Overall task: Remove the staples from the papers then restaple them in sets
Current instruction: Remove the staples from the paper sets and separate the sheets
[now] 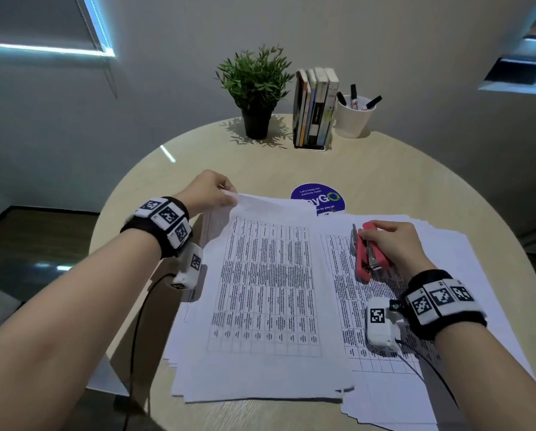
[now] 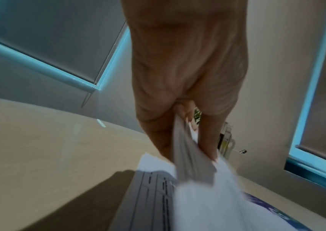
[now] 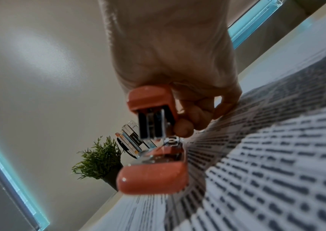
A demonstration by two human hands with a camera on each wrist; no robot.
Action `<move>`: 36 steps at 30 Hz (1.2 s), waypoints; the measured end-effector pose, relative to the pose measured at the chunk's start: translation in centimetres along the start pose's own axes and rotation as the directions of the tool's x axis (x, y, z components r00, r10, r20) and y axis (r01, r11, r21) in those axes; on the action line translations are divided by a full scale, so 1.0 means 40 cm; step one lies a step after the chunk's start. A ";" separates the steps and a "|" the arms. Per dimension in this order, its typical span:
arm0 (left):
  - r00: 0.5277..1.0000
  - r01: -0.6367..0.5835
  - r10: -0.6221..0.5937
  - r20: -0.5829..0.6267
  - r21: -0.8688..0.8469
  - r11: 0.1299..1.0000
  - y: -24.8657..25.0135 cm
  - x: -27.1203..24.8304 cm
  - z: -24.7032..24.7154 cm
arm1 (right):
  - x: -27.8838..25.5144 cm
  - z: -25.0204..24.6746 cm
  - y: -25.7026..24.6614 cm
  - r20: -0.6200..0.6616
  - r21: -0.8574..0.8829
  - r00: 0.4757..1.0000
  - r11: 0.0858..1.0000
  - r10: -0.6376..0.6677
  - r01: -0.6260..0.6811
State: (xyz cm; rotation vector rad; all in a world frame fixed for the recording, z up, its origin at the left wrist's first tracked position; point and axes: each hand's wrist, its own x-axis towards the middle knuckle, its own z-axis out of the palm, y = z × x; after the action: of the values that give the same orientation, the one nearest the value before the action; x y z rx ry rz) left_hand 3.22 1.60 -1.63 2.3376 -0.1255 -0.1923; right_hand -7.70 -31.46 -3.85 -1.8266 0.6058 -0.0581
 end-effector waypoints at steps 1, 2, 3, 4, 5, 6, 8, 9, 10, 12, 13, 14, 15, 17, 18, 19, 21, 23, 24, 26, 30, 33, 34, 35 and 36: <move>0.999 0.031 -0.030 0.035 -0.026 0.999 0.000 -0.007 -0.005 | 0.008 -0.002 0.008 -0.001 -0.006 1.000 1.000 -0.003 0.003; 0.994 0.060 -0.059 0.090 -0.018 0.998 -0.004 -0.016 -0.008 | 0.009 -0.002 0.010 -0.001 -0.011 1.000 1.000 0.000 0.000; 0.985 0.079 -0.080 0.152 0.013 0.997 -0.005 -0.028 -0.010 | 0.012 -0.002 0.012 0.000 -0.008 1.000 1.000 0.011 -0.011; 0.975 0.082 -0.091 0.201 0.050 0.995 -0.007 -0.040 -0.007 | 0.009 -0.001 0.008 -0.001 -0.008 1.000 1.000 0.018 -0.018; 0.971 0.069 -0.085 0.225 0.075 0.995 -0.011 -0.053 0.000 | 0.003 0.000 0.003 -0.004 -0.006 1.000 1.000 0.020 -0.020; 0.972 0.050 -0.071 0.222 0.096 0.994 -0.015 -0.063 0.009 | -0.007 0.000 -0.007 -0.003 -0.007 1.000 1.000 0.020 -0.020; 0.986 0.011 -0.040 0.161 0.179 0.984 -0.020 -0.087 0.027 | -0.018 0.005 -0.026 -0.005 -0.037 1.000 0.999 0.002 -0.002; 0.994 -0.015 -0.013 0.106 0.256 0.967 -0.024 -0.097 0.031 | -0.025 0.009 -0.041 0.003 -0.041 1.000 0.999 -0.021 0.021; 0.998 -0.047 0.030 0.053 0.359 0.932 -0.029 -0.111 0.032 | -0.034 0.016 -0.057 0.028 -0.045 0.999 0.998 -0.045 0.046; 0.991 -0.122 0.136 0.015 0.541 0.832 -0.035 -0.144 0.026 | -0.047 0.048 -0.092 0.092 -0.065 0.988 0.990 -0.121 0.127; 0.987 -0.155 0.154 0.053 0.587 0.795 -0.036 -0.165 0.024 | -0.056 0.072 -0.108 0.130 -0.070 0.979 0.983 -0.159 0.169; 0.981 -0.192 0.150 0.121 0.626 0.756 -0.035 -0.184 0.023 | -0.063 0.103 -0.124 0.161 -0.073 0.968 0.976 -0.192 0.206; 0.972 -0.226 0.124 0.199 0.656 0.720 -0.037 -0.204 0.028 | -0.072 0.138 -0.137 0.190 -0.102 0.959 0.967 -0.211 0.233; 0.941 -0.270 0.032 0.337 0.690 0.672 -0.055 -0.236 0.045 | -0.097 0.215 -0.156 0.293 -0.195 0.926 0.933 -0.239 0.302; 0.926 -0.277 -0.007 0.377 0.694 0.665 -0.067 -0.248 0.056 | -0.111 0.254 -0.161 0.345 -0.231 0.903 0.909 -0.257 0.347; 0.920 -0.272 -0.031 0.390 0.693 0.667 -0.078 -0.257 0.065 | -0.122 0.291 -0.163 0.386 -0.288 0.882 0.873 -0.269 0.393; 0.922 -0.261 -0.031 0.385 0.682 0.683 -0.088 -0.270 0.076 | -0.137 0.352 -0.162 0.451 -0.452 0.840 0.734 -0.301 0.506; 0.924 -0.254 -0.034 0.382 0.677 0.691 -0.083 -0.276 0.078 | -0.141 0.396 -0.158 0.490 -0.559 0.823 0.620 -0.288 0.550; 0.923 -0.252 -0.041 0.383 0.679 0.690 -0.079 -0.278 0.077 | -0.139 0.413 -0.155 0.506 -0.584 0.816 0.586 -0.278 0.562; 0.923 -0.250 -0.044 0.382 0.683 0.686 -0.075 -0.280 0.077 | -0.139 0.435 -0.155 0.517 -0.621 0.807 0.524 -0.285 0.583; 0.918 -0.246 -0.065 0.390 0.693 0.678 -0.073 -0.277 0.080 | -0.124 0.449 -0.158 0.547 -0.646 0.779 0.438 -0.306 0.625; 0.913 -0.253 -0.077 0.401 0.704 0.664 -0.062 -0.276 0.077 | -0.115 0.467 -0.153 0.543 -0.662 0.777 0.406 -0.319 0.630; 0.912 -0.253 -0.078 0.402 0.705 0.663 -0.060 -0.277 0.075 | -0.116 0.477 -0.148 0.531 -0.662 0.783 0.418 -0.324 0.622; 0.911 -0.255 -0.080 0.405 0.703 0.663 -0.060 -0.277 0.074 | -0.119 0.487 -0.142 0.518 -0.663 0.789 0.429 -0.330 0.614; 0.908 -0.257 -0.083 0.411 0.702 0.664 -0.060 -0.278 0.073 | -0.121 0.495 -0.135 0.508 -0.665 0.792 0.431 -0.337 0.610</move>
State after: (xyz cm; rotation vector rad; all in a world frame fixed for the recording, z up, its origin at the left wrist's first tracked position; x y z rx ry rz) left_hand -8.15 2.87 -4.25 3.0699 -0.6443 -0.7078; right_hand -3.25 -10.86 -4.59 -2.8141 -0.2341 0.1459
